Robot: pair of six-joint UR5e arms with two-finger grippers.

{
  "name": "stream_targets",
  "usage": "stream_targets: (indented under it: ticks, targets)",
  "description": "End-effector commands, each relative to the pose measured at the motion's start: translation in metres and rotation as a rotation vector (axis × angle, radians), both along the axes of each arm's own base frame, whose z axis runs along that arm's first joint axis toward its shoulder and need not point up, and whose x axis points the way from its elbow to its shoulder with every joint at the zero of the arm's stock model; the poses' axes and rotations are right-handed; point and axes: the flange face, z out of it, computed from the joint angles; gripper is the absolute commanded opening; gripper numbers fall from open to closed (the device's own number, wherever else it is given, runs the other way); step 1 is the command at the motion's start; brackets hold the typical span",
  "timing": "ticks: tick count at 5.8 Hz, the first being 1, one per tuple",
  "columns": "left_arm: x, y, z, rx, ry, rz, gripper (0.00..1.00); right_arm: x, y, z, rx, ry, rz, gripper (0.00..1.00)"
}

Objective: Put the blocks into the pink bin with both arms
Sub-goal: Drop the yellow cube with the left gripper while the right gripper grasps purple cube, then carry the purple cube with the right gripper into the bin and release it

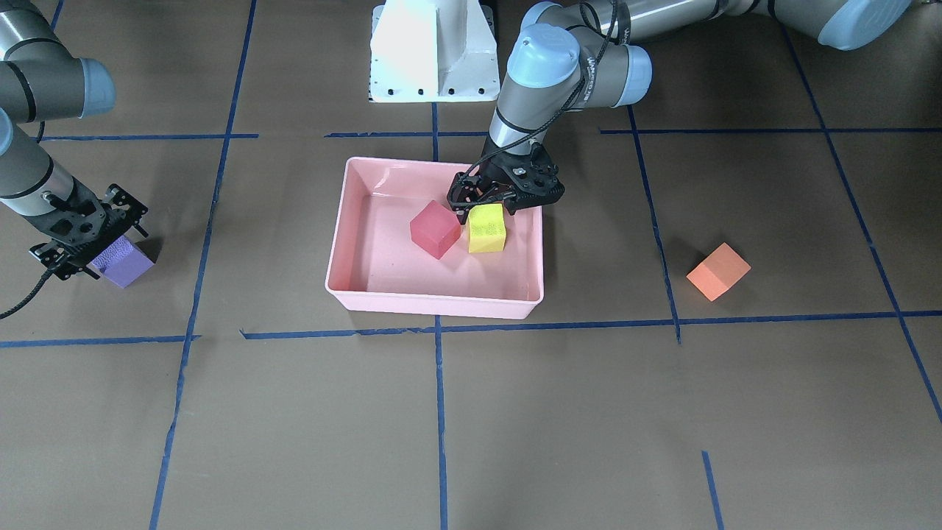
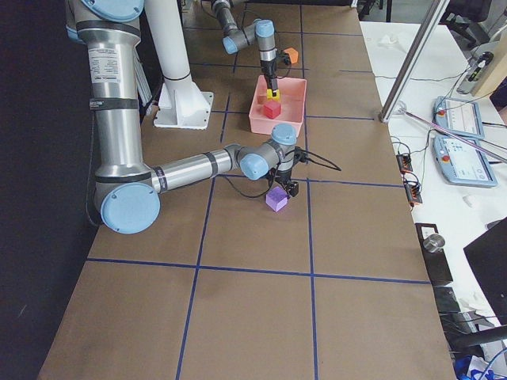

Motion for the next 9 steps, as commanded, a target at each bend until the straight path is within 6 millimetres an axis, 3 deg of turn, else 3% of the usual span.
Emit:
stream_targets:
  ticks: [1, 2, 3, 4, 5, 6, 7, 8, 9]
  targets:
    - [-0.027, 0.008, -0.034, 0.037, 0.074, -0.009, 1.00, 0.002, 0.005, 0.015, -0.023, 0.021, 0.003, 0.95]
    - [-0.068, 0.004, -0.066, 0.080, 0.147, -0.045, 1.00, 0.004, 0.004, 0.016, -0.030, 0.022, 0.010, 0.35]
    - [-0.104, -0.004, -0.088, 0.112, 0.197, -0.086, 1.00, 0.005, 0.007, 0.020, -0.038, 0.025, 0.009, 0.01]
    - [-0.147, -0.007, -0.079, 0.131, 0.211, -0.120, 1.00, 0.006, 0.009, 0.010, -0.049, 0.012, 0.008, 0.00]
    - [-0.172, -0.006, -0.054, 0.177, 0.173, -0.114, 1.00, 0.013, 0.012, -0.051, -0.119, -0.013, 0.070, 0.00]
    - [-0.175, -0.007, -0.008, 0.292, 0.054, -0.027, 1.00, 0.007, 0.009, -0.144, -0.241, -0.077, 0.249, 0.00]
    - [-0.192, -0.019, 0.027, 0.350, -0.030, 0.019, 1.00, -0.036, 0.019, -0.224, -0.356, -0.160, 0.344, 0.00]
    - [-0.219, -0.033, 0.051, 0.354, -0.057, 0.074, 1.00, -0.098, 0.039, -0.288, -0.503, -0.226, 0.430, 0.00]
    - [-0.258, -0.048, 0.079, 0.369, -0.080, 0.134, 1.00, -0.146, 0.048, -0.332, -0.568, -0.259, 0.531, 0.00]
